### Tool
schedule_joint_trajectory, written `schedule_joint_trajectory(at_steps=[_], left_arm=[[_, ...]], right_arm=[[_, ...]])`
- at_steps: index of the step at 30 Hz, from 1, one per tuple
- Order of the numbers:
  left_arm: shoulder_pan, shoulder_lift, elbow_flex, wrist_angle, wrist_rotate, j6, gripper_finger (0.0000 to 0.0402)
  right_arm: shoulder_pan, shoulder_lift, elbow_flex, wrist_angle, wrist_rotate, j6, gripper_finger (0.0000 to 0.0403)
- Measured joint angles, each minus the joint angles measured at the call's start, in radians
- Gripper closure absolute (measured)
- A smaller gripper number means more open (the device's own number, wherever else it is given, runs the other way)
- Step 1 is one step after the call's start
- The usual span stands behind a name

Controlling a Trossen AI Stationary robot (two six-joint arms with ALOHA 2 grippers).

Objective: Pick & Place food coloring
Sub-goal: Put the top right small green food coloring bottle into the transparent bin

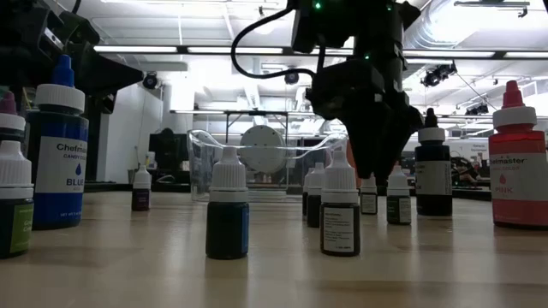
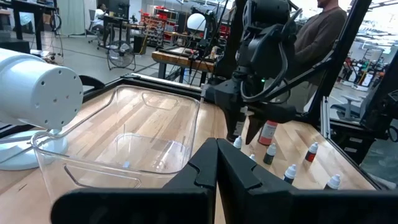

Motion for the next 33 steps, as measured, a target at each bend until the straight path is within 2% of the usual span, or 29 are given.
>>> schedule_joint_trajectory(at_steps=[19, 33], left_arm=[[0.000, 0.000, 0.000, 0.000, 0.000, 0.000, 0.0401], [0.000, 0.000, 0.000, 0.000, 0.000, 0.000, 0.0401]], right_arm=[[-0.013, 0.032, 0.001, 0.039, -0.023, -0.037, 0.0219], [-0.020, 0.032, 0.001, 0.020, -0.017, -0.070, 0.0274]])
